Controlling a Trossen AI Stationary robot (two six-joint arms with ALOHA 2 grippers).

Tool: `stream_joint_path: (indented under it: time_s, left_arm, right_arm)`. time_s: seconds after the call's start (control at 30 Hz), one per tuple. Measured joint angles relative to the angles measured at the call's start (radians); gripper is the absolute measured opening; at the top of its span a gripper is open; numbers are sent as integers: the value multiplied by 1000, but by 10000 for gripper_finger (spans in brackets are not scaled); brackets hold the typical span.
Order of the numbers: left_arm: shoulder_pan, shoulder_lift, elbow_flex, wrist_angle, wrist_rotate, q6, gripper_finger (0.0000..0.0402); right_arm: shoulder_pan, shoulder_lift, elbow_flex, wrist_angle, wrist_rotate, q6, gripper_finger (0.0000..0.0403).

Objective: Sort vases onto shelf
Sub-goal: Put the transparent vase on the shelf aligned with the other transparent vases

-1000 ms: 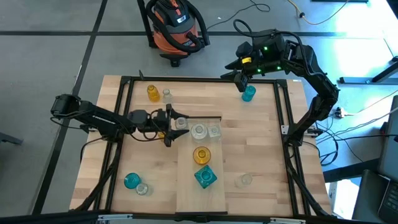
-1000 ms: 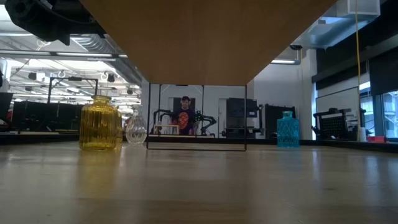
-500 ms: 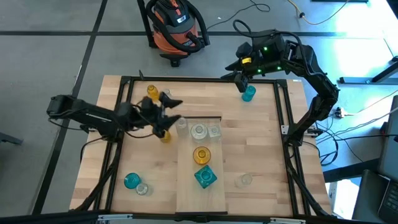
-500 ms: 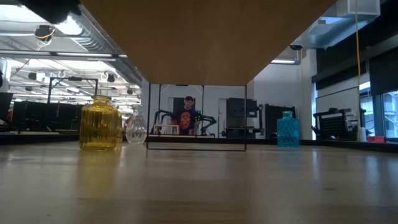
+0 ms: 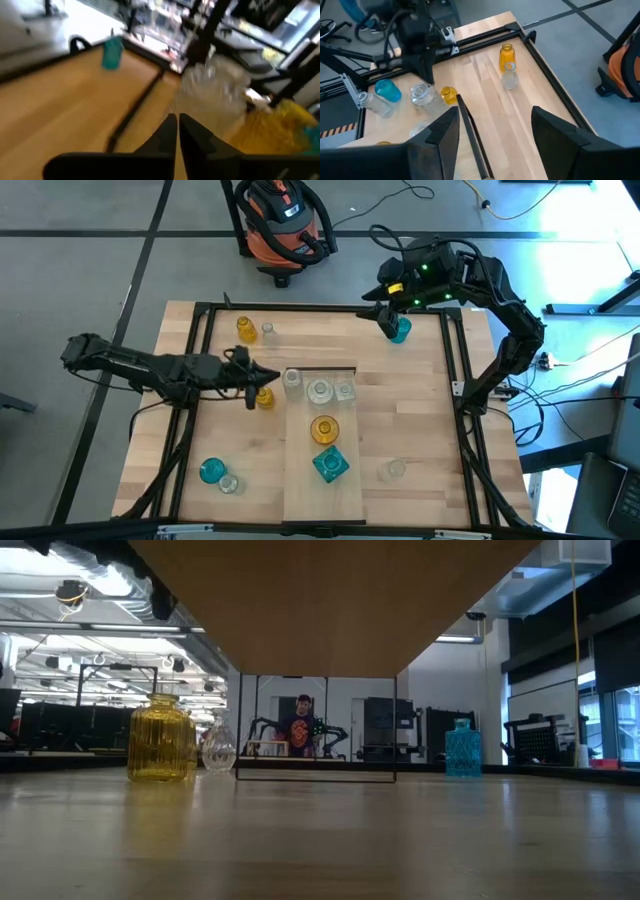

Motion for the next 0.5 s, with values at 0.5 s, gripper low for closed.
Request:
stream_joint_path:
  time_s: [0.5]
  left_arm:
    - [-26, 52, 0, 35, -218, -13, 1]
  right_arm:
    - [0, 0, 0, -8, 0, 3, 205]
